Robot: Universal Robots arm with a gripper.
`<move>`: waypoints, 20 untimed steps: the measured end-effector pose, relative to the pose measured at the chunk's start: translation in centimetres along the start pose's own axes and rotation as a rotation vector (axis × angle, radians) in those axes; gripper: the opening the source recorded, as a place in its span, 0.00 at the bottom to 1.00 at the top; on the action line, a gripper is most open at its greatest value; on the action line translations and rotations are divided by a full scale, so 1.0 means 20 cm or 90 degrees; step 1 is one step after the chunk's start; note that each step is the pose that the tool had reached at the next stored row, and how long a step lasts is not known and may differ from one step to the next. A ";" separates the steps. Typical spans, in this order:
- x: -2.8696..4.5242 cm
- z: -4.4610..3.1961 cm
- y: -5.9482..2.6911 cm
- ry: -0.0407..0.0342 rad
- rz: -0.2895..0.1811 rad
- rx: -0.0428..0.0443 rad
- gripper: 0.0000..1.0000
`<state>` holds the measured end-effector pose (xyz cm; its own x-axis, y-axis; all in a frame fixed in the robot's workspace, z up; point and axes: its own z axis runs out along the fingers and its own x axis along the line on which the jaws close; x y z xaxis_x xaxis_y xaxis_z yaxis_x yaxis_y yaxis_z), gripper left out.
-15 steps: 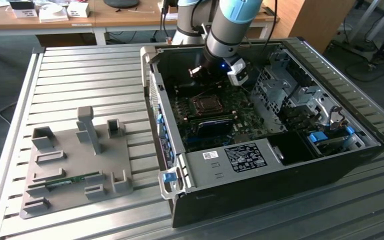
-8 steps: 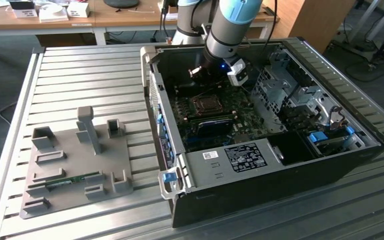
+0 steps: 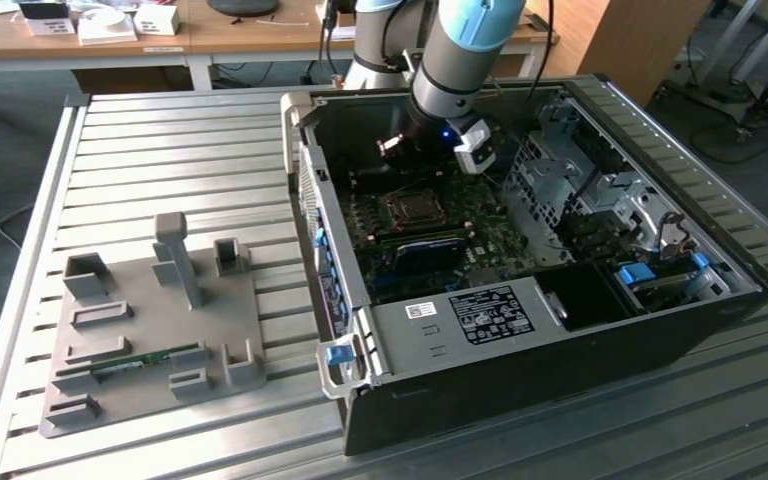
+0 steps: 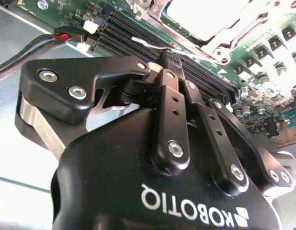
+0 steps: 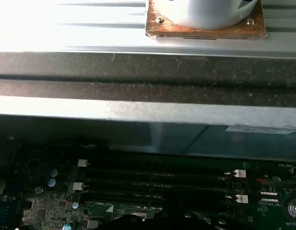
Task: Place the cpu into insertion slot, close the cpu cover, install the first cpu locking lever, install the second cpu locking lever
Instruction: 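Install the first cpu locking lever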
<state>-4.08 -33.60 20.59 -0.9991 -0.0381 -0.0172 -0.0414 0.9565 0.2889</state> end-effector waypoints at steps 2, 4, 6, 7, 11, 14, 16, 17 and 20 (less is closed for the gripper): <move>0.000 0.001 0.000 0.0000 0.000 0.0000 0.11; 0.000 0.004 -0.001 -0.0001 0.000 -0.0002 0.11; 0.000 0.009 -0.003 0.0000 0.000 -0.0001 0.11; -0.001 0.012 -0.003 0.0000 0.000 -0.0001 0.11; -0.001 0.018 -0.006 0.0000 0.000 0.0000 0.11; -0.005 0.021 -0.007 0.0000 0.000 0.0000 0.11; -0.007 0.022 -0.007 0.0000 0.000 0.0000 0.11; -0.007 0.022 -0.007 0.0000 0.000 0.0000 0.11; -0.007 0.022 -0.007 0.0000 0.000 -0.0001 0.11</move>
<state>-3.93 -33.60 20.12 -0.9991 -0.0381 -0.0172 -0.0415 0.9564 0.2890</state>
